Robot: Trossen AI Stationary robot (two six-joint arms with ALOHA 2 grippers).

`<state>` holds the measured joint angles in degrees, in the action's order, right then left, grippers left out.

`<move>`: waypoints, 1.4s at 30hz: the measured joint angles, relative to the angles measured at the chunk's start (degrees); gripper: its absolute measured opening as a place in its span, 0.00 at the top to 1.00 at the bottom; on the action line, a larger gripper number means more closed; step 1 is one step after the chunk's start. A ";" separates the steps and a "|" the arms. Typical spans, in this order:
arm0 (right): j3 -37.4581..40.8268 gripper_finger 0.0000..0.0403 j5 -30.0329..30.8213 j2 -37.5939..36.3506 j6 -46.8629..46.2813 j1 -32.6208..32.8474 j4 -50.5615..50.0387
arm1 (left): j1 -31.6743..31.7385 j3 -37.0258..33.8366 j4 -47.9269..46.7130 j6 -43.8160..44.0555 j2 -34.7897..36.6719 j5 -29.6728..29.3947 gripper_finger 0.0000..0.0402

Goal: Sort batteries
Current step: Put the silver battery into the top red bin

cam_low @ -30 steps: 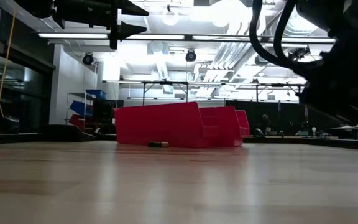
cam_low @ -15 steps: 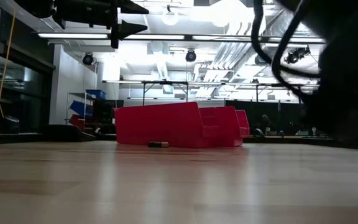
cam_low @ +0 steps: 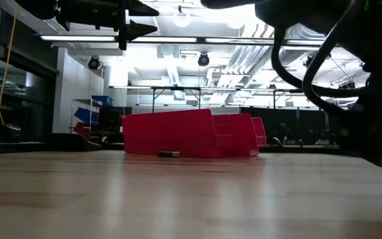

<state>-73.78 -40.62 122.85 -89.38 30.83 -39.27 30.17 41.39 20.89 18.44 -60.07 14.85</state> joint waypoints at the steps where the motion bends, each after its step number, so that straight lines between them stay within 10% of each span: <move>1: 0.00 0.91 0.09 0.00 1.77 -0.33 -0.67 | 0.13 0.00 0.03 -0.12 0.00 0.02 0.47; 16: 0.57 0.91 25.27 -14.80 33.91 -14.44 -25.35 | 4.02 0.11 3.53 4.93 0.00 -0.04 0.47; 26: 0.46 0.91 49.73 -27.09 48.75 -36.45 -14.06 | 5.56 0.11 6.11 12.85 0.00 -0.05 0.47; 42: 0.55 0.83 42.70 -28.79 59.35 -59.83 7.14 | 5.45 0.11 5.96 23.43 0.00 -0.04 0.47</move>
<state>-73.23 2.08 94.06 -30.02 -29.01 -32.13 35.62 41.50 26.85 41.87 -60.07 14.81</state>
